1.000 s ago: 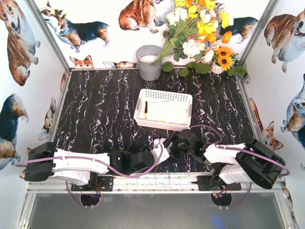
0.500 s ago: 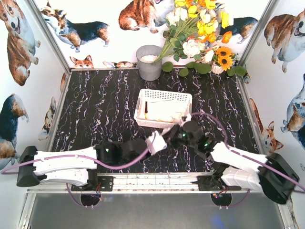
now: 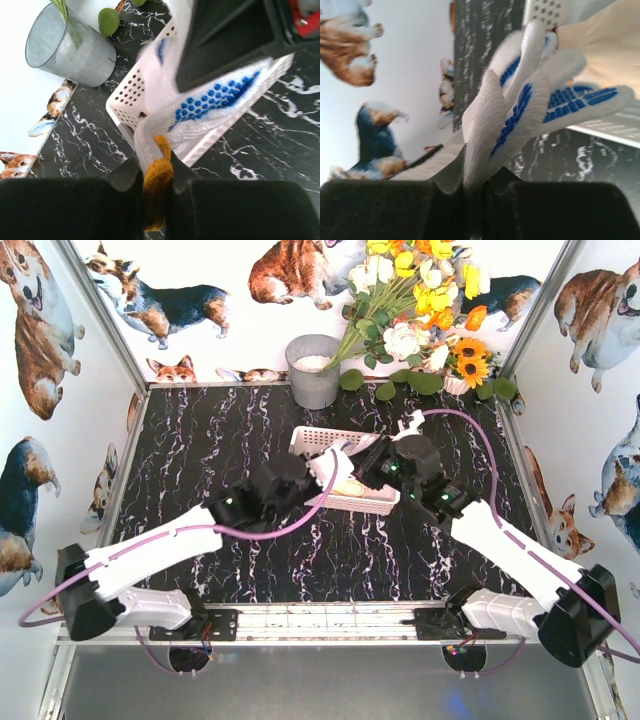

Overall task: Put the gloves into the storage basket
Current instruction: Place the glove in the bin.

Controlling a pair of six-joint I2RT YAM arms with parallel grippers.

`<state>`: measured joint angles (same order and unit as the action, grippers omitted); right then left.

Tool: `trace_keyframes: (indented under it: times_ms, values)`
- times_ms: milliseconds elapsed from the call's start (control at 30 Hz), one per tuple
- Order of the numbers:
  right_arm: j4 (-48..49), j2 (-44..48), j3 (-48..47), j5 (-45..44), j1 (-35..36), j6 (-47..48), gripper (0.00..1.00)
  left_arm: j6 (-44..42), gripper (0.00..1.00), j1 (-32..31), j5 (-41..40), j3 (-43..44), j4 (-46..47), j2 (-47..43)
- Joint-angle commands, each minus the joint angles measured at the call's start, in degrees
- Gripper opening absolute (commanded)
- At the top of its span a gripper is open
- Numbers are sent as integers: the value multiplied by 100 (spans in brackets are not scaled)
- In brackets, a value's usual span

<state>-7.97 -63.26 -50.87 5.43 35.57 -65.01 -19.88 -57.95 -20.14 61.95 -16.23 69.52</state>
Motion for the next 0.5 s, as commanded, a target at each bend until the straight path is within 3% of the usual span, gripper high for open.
trace_keyframes:
  times_ms: [0, 233, 467]
  values:
    - [-69, -46, -247, -971, -33, 671, 0, -984, 0, 632, 154, 98, 599, 454]
    - [134, -437, -193, -1854, -33, 1039, 0, -1645, 0, 1318, 976, -74, 1686, 1284]
    - [-120, -718, -479, -2089, -62, 1278, 0, -1326, 0, 1862, 1816, 519, 1602, 1963]
